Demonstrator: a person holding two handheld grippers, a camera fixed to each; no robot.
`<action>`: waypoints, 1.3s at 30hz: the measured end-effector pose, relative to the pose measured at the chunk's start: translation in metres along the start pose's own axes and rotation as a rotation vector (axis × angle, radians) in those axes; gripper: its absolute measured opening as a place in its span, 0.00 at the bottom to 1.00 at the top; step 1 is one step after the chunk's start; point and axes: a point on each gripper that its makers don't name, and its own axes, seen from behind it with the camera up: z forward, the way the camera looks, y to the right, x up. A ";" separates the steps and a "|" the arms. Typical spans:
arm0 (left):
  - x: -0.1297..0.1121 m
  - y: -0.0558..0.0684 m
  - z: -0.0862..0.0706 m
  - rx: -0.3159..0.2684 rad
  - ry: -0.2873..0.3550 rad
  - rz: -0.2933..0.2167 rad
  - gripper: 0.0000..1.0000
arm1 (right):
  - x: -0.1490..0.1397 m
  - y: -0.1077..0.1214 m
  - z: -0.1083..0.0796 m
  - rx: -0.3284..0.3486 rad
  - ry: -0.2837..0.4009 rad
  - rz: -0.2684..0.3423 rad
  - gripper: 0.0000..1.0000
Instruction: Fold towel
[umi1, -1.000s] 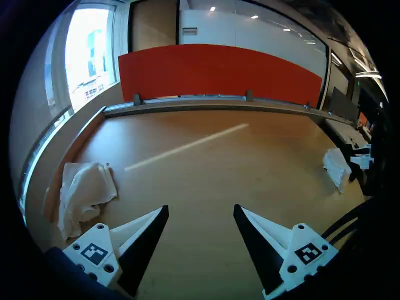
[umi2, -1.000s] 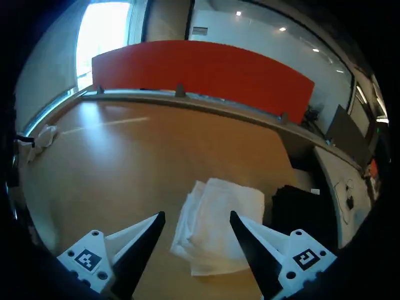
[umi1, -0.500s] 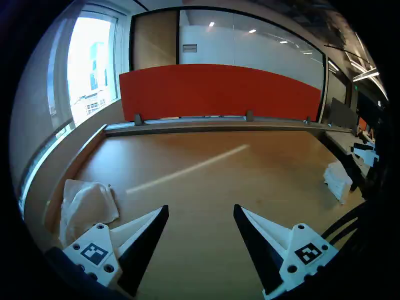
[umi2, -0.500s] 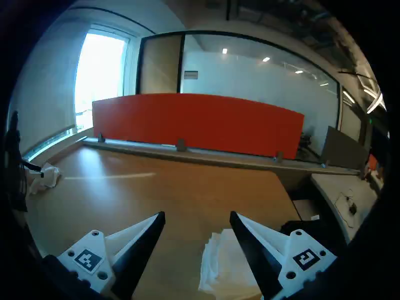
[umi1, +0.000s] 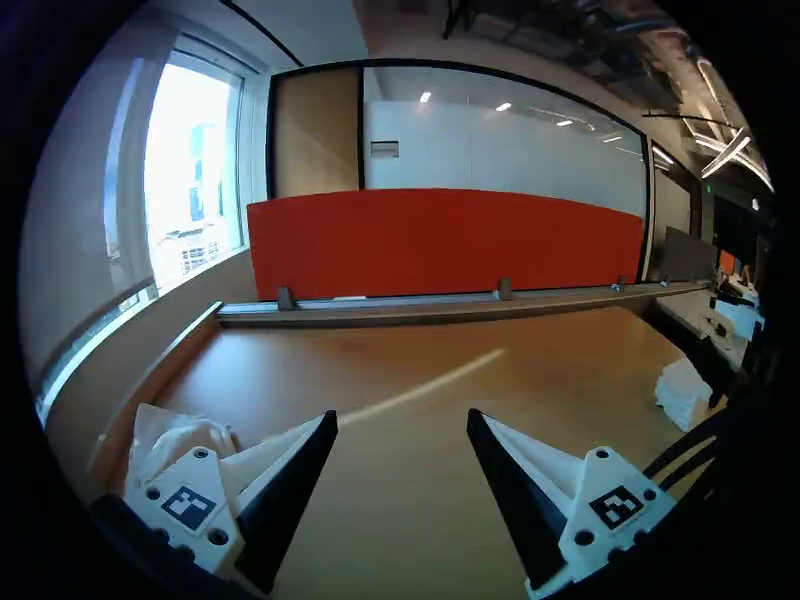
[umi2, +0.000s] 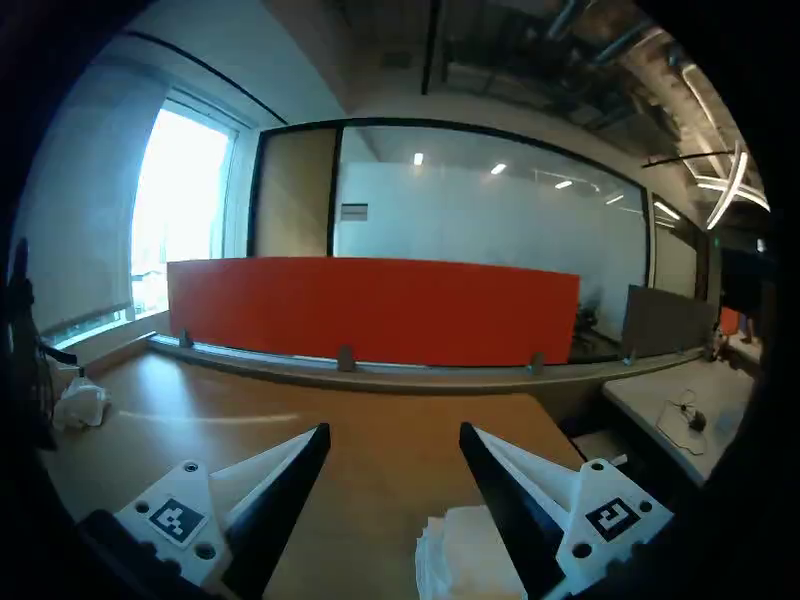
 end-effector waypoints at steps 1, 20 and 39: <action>0.004 -0.002 0.000 0.004 0.012 0.001 0.96 | 0.001 -0.001 0.000 -0.002 0.003 -0.001 1.00; 0.037 -0.026 0.005 0.047 0.131 -0.003 0.96 | 0.022 -0.053 0.006 0.007 0.055 0.023 1.00; 0.032 -0.036 0.006 0.052 0.203 -0.009 0.96 | 0.026 -0.091 0.008 0.012 0.068 0.035 1.00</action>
